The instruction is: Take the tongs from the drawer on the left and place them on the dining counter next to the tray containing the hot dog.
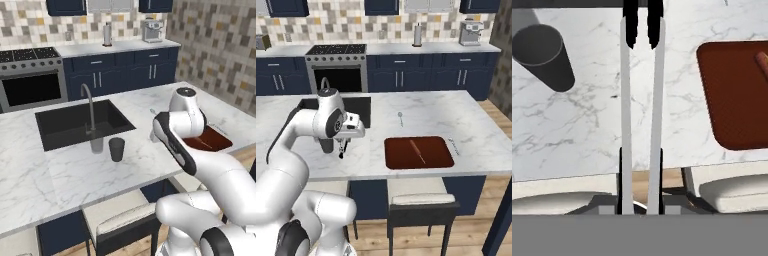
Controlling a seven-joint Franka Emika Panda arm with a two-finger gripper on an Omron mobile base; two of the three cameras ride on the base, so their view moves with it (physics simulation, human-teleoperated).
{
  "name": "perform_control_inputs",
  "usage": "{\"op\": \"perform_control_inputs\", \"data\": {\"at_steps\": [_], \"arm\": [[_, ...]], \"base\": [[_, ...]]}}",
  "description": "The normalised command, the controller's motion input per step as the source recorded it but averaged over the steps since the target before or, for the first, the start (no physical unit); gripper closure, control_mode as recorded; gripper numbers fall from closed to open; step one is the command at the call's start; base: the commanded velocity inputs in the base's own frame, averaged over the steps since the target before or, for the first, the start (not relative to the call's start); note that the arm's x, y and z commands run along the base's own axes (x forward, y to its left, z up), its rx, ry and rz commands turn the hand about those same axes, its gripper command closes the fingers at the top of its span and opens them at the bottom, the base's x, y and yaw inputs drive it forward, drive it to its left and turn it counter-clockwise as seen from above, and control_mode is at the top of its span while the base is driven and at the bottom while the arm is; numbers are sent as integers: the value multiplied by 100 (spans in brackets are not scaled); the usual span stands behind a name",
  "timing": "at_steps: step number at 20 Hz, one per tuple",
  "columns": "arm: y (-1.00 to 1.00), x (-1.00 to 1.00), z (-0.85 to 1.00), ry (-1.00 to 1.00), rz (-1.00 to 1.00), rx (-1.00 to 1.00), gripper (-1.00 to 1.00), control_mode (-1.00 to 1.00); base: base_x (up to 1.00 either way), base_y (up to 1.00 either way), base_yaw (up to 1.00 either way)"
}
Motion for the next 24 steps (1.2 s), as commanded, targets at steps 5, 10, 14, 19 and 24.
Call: {"op": "perform_control_inputs", "data": {"at_steps": [5, 10, 14, 19, 24], "arm": [[-16, 49, -45, 7, 0, 0, 100, -100], [-4, 52, -30, 3, 0, 0, 100, -100], [-19, 35, -10, 2, 1, 0, 100, -100], [-39, 12, -16, 2, 1, 0, 100, -100], [-5, 0, -18, 6, 0, 0, 100, -100]], "base": [[0, 0, 0], [0, 0, 0], [0, 0, 0], [0, 0, 0], [0, 0, 0]]}}
